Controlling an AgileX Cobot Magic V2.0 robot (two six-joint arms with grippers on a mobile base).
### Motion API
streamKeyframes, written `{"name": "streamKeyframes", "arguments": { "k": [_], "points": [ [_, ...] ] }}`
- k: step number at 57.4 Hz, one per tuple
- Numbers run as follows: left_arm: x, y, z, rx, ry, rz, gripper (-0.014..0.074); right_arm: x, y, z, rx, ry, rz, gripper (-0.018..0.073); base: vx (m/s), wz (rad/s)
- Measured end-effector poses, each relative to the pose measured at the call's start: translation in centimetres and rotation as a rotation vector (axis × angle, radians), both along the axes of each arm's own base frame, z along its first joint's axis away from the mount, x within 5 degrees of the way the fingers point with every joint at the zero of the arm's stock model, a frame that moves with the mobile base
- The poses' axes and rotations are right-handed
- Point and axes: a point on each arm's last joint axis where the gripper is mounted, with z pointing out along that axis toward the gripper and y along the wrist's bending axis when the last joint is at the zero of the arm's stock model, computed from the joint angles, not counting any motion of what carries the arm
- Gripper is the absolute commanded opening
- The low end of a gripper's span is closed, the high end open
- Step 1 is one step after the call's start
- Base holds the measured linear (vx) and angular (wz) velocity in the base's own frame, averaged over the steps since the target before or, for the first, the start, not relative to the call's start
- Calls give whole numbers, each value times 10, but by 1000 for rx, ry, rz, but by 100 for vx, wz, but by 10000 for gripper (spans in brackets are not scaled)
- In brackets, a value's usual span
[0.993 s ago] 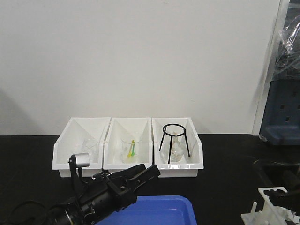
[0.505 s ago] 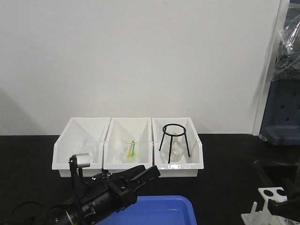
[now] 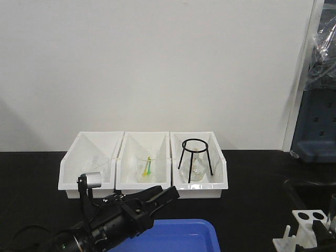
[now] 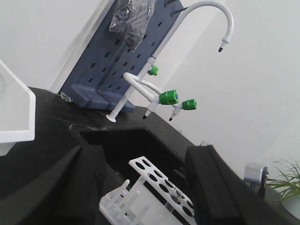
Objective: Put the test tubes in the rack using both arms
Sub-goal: 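Carry the tube with the right gripper above the white test-tube rack, then lower the tube into a rack hole and open the right gripper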
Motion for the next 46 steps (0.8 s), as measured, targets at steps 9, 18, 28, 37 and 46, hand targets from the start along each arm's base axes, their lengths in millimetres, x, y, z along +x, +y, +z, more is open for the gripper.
{"name": "streamKeyframes", "arguments": {
  "k": [9, 18, 28, 37, 46],
  "points": [
    [0, 0, 0, 0, 0, 0, 514, 2, 0, -8, -1, 4, -2, -4, 0, 0],
    [0, 0, 0, 0, 0, 0, 514, 3, 0, -6, -5, -21, -2, 15, 0, 0],
    [0, 0, 0, 1, 1, 0, 514, 2, 0, -9, -5, 12, -1, 104, 0, 0],
    [0, 0, 0, 1, 1, 0, 514, 2, 0, -13, -2, 48, 0, 252, 0, 0],
    [0, 0, 0, 1, 1, 1, 514, 2, 0, -13, -2, 48, 1, 396, 0, 0]
  ]
}}
